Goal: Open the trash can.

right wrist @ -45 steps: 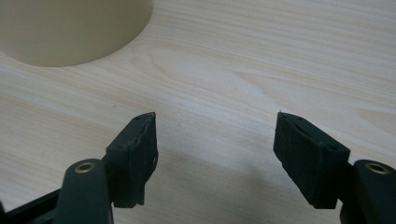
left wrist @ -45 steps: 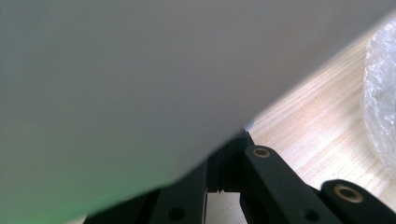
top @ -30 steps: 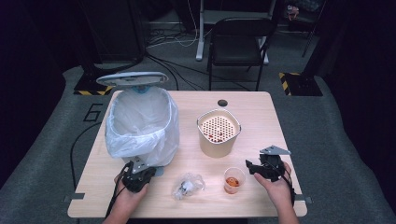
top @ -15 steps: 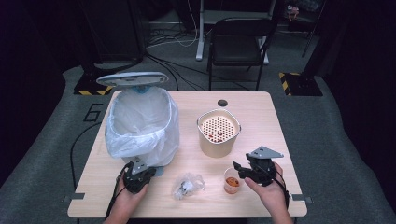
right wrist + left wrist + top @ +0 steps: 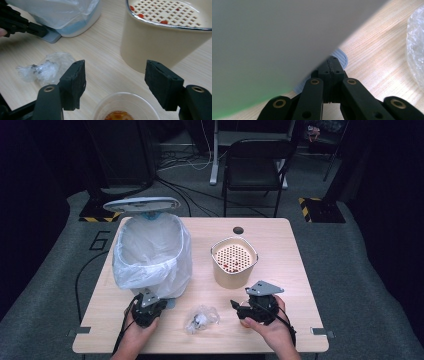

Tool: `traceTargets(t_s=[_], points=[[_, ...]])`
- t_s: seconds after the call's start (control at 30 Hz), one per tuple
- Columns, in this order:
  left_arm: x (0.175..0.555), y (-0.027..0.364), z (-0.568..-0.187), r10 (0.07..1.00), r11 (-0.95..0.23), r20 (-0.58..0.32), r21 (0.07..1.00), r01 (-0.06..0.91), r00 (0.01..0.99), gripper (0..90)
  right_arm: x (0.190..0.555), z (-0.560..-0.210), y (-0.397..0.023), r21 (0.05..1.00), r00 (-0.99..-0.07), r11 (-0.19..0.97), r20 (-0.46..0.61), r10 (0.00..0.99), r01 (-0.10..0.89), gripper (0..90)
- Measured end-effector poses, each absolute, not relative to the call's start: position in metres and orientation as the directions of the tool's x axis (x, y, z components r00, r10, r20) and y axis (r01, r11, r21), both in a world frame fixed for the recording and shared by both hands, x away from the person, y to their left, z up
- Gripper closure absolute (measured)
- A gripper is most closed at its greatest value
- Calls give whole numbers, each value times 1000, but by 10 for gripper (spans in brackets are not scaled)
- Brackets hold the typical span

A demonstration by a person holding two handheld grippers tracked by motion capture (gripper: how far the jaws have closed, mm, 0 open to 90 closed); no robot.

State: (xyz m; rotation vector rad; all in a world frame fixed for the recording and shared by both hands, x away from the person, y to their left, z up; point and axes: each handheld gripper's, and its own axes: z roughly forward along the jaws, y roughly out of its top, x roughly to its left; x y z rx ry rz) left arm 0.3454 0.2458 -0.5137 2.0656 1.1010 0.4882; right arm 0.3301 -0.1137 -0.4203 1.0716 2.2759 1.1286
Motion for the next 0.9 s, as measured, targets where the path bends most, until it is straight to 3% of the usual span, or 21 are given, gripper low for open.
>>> traceTargets(t_s=[0.43,0.9], points=[[346,246,-514,830,-354,-22,752,556,558,899,317,-428,-73,787,-718,441,3,696,431,306],[345,246,-514,832,-350,-22,755,554,555,898,311,-446,-42,775,-745,456,29,667,438,298]])
